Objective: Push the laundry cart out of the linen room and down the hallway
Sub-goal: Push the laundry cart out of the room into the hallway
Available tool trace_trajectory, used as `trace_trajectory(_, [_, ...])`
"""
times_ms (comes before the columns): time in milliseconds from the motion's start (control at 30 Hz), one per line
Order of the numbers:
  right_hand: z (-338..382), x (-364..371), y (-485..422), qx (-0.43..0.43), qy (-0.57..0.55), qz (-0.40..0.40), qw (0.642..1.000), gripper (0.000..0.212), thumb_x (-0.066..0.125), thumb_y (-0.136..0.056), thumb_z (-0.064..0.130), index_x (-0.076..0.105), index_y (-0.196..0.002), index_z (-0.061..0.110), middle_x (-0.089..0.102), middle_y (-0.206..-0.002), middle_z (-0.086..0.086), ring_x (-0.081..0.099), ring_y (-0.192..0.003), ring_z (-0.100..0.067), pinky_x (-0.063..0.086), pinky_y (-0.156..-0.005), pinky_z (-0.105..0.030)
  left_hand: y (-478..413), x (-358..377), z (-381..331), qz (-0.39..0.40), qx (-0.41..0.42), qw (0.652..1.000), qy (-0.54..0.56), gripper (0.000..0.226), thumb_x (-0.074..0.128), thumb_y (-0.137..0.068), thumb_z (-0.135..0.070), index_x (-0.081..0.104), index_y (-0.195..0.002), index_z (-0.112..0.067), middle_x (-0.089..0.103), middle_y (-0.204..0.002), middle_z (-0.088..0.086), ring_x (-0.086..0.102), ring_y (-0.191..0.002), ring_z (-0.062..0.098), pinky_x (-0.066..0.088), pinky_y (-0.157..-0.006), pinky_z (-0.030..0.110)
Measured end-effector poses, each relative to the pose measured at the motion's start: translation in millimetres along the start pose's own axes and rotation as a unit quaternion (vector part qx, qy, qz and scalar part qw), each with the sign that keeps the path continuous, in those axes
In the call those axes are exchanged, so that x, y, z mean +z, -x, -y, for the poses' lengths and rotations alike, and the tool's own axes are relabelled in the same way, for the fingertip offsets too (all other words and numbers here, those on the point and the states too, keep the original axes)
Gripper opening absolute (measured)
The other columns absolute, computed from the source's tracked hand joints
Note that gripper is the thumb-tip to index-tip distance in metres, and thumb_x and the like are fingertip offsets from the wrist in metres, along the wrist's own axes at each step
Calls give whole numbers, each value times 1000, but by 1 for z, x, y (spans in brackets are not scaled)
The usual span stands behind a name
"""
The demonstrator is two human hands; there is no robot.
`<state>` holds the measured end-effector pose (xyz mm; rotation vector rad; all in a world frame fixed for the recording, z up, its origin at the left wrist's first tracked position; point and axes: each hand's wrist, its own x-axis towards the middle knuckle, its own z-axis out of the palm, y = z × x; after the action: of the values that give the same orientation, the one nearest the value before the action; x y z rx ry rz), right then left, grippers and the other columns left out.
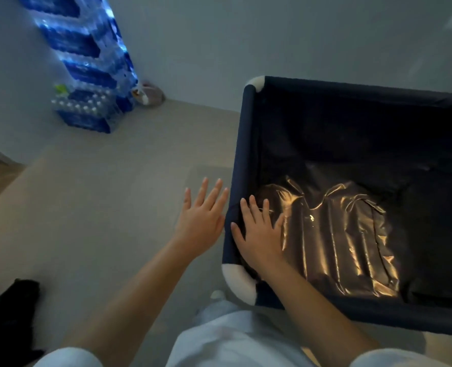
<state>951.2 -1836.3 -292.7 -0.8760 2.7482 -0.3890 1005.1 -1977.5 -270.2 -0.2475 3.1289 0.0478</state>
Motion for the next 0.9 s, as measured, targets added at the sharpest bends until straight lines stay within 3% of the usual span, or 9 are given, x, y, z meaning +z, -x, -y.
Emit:
trace_trajectory(133, [15, 1, -12, 53, 2, -16, 998, 62, 23, -96, 49, -1, -147, 23, 1, -158, -2, -8, -144, -27, -6, -110, -58, -24, 4, 28, 28, 42, 999, 1, 59, 30, -96, -32, 3, -146, -17, 4, -156, 5, -6, -142, 29, 1, -110, 56])
trace_trajectory(400, [35, 1, -29, 194, 8, -68, 979, 61, 23, -95, 49, 5, -147, 23, 5, -158, -2, -7, -144, -28, -6, -110, -58, -74, 4, 43, 45, 206, 977, 0, 58, 22, -98, -36, -6, -145, -18, -6, -156, 3, -12, -141, 26, 0, -111, 54])
trace_trajectory(667, [91, 17, -55, 392, 3, -74, 917, 63, 20, -96, 51, -1, -147, 20, 0, -158, -4, -8, -143, -30, -5, -110, -59, -122, -7, 92, 62, 379, 923, -33, 59, 21, -97, -35, -9, -144, -17, -9, -156, 4, -13, -141, 26, 1, -112, 52])
trace_trajectory(900, [115, 17, -84, 487, -11, -108, 867, 62, 22, -96, 50, 4, -148, 20, 4, -158, -4, -6, -143, -31, -6, -109, -60, -165, -9, 107, 60, 474, 878, -29, 58, 22, -98, -36, -5, -145, -17, -4, -156, 4, -13, -141, 27, 2, -112, 52])
